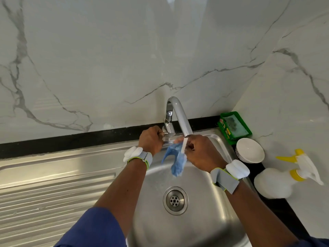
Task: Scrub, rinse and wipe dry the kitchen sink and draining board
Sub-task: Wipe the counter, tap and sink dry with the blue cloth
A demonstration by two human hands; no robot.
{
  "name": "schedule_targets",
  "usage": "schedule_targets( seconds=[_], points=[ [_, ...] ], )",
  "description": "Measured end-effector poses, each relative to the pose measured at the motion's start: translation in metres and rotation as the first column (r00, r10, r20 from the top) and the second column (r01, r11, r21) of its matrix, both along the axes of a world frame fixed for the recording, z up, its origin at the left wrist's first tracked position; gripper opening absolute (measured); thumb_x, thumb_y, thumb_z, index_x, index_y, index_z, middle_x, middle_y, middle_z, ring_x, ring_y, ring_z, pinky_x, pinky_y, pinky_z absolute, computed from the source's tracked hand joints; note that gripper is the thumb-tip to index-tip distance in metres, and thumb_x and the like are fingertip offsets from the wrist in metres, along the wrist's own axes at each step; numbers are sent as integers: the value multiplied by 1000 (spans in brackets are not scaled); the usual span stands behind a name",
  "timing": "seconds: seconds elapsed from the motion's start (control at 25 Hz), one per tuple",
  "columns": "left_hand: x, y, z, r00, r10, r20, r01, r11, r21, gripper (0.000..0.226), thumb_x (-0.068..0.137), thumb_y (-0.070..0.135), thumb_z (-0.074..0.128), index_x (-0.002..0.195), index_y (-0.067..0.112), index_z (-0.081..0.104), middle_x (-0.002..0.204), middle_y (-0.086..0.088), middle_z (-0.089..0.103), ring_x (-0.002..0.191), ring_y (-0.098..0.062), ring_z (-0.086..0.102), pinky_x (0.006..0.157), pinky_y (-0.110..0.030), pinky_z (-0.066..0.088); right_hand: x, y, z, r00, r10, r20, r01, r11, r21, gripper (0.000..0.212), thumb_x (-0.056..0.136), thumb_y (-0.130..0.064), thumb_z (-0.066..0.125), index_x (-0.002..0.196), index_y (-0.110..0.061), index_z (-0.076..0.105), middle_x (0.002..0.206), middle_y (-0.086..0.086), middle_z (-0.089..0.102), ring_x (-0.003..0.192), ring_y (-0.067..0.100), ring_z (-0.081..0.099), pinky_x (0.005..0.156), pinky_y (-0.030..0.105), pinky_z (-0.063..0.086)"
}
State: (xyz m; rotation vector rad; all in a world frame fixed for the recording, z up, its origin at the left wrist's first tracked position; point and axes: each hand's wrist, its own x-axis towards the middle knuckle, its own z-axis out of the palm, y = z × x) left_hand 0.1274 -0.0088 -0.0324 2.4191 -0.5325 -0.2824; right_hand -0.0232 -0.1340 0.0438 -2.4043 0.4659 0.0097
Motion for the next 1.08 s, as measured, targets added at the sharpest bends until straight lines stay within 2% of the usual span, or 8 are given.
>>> schedule_targets(
  seconds=[0.24,0.4,0.48,0.6,0.72,0.84,0.92,1.08],
  points=[
    [3,-1,0,997,16,-76,-13,999,39,17,100,22,59,105,17,74,107,-11,75,105,-35,66,85,-32,47,-5,-1,0,997,-69,-23,69,997,21,20,90,-12,62,72,-20,69,64,-9,59,61,5,55,58,14,39],
    [-22,6,-16,985,163,-58,-169,979,-112,29,99,24,60,127,19,63,112,-10,73,106,-33,66,85,-34,48,0,0,2,999,-50,-11,51,996,69,12,88,-13,64,78,-11,71,73,3,66,71,16,63,69,24,48],
    [-46,7,-24,921,311,-236,-367,894,-255,27,100,27,60,125,17,63,111,-8,72,108,-32,65,84,-31,44,2,1,2,997,-69,15,68,996,59,12,90,-13,64,81,-11,71,77,3,67,76,19,64,74,25,50],
    [-80,3,-30,460,166,-872,-671,708,-219,41,99,57,56,105,19,69,103,-6,71,99,-32,65,88,-40,48,7,7,0,978,-205,29,193,952,239,25,89,-4,58,76,-18,73,77,10,67,75,19,64,75,34,56],
    [-101,-3,-40,156,-200,-967,-769,590,-246,71,90,75,53,126,16,66,125,-16,69,100,-35,65,88,-50,56,8,9,-8,945,-326,-28,288,788,544,32,96,-2,50,76,-18,70,87,12,67,76,17,63,67,25,55],
    [-109,-14,-41,201,-243,-949,-858,425,-290,51,91,62,60,104,13,68,99,-13,72,73,-24,64,57,-27,53,0,7,-29,943,-331,-30,299,805,513,11,96,-13,58,98,-14,68,97,8,68,88,22,65,78,28,55],
    [-110,-21,-33,279,-165,-946,-821,470,-324,43,100,56,54,96,15,65,81,-8,68,60,-17,58,47,-21,41,-8,13,-43,945,-324,-42,313,864,394,15,91,-20,67,106,-21,65,97,1,68,90,16,65,72,21,50],
    [-105,-27,-28,487,-58,-872,-695,578,-427,61,108,54,34,102,6,71,83,-14,72,70,-24,68,63,-34,53,-12,35,-63,951,-286,-114,307,896,321,14,99,-39,53,108,-29,59,94,-4,71,86,13,69,78,32,56]
  ],
)
